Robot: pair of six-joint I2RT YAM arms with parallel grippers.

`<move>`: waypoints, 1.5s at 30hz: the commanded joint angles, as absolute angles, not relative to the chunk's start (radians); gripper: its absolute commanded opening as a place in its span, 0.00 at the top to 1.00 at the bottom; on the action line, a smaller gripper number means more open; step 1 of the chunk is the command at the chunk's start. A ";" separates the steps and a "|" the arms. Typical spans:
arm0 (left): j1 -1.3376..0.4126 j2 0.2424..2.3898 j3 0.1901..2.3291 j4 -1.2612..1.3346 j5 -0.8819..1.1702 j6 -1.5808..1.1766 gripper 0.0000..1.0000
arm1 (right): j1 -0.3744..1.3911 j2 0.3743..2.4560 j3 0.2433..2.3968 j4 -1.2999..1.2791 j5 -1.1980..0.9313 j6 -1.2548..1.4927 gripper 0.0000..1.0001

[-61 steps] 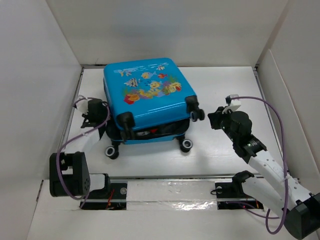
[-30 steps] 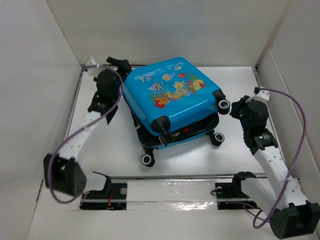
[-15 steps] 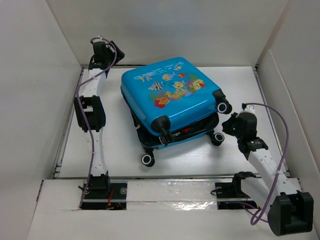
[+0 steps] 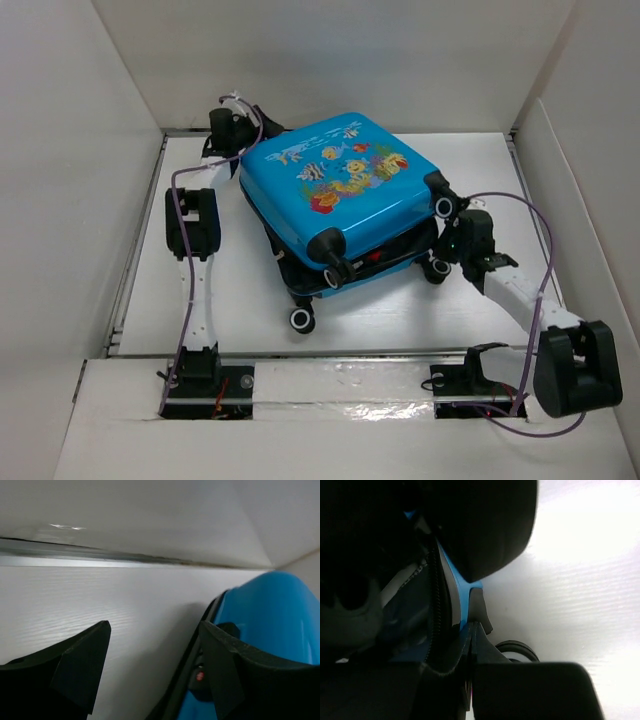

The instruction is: Pack the luggage

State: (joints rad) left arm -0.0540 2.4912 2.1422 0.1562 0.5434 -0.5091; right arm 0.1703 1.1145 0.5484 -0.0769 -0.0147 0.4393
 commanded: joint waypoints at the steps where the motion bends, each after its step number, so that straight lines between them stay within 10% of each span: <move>1: -0.041 2.371 1.794 0.468 0.680 -0.569 0.31 | 0.193 1.201 0.710 0.109 -0.081 0.387 1.00; 12: -0.146 1.755 0.665 1.277 0.256 -0.922 0.38 | 0.288 1.690 1.239 0.039 -0.251 0.304 1.00; 19: -0.377 1.401 0.277 1.200 -0.033 -0.852 0.38 | 0.347 1.998 1.653 -0.133 -0.395 0.267 1.00; 30: -0.617 0.780 0.098 0.746 -0.276 -0.821 0.37 | 0.463 2.255 2.296 -0.480 -0.512 0.215 0.84; 35: -0.617 0.646 0.121 0.598 -0.324 -0.798 0.35 | 0.477 2.145 2.156 -0.355 -0.469 0.247 0.47; 45: -0.563 0.580 0.270 0.235 -0.523 -0.893 0.41 | 0.423 1.806 1.934 -0.277 -0.405 0.189 0.30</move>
State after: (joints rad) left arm -0.6033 0.5930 0.2272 0.3901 -0.4465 -0.8383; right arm 0.4751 1.9862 2.0258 -0.3561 -0.4191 0.2054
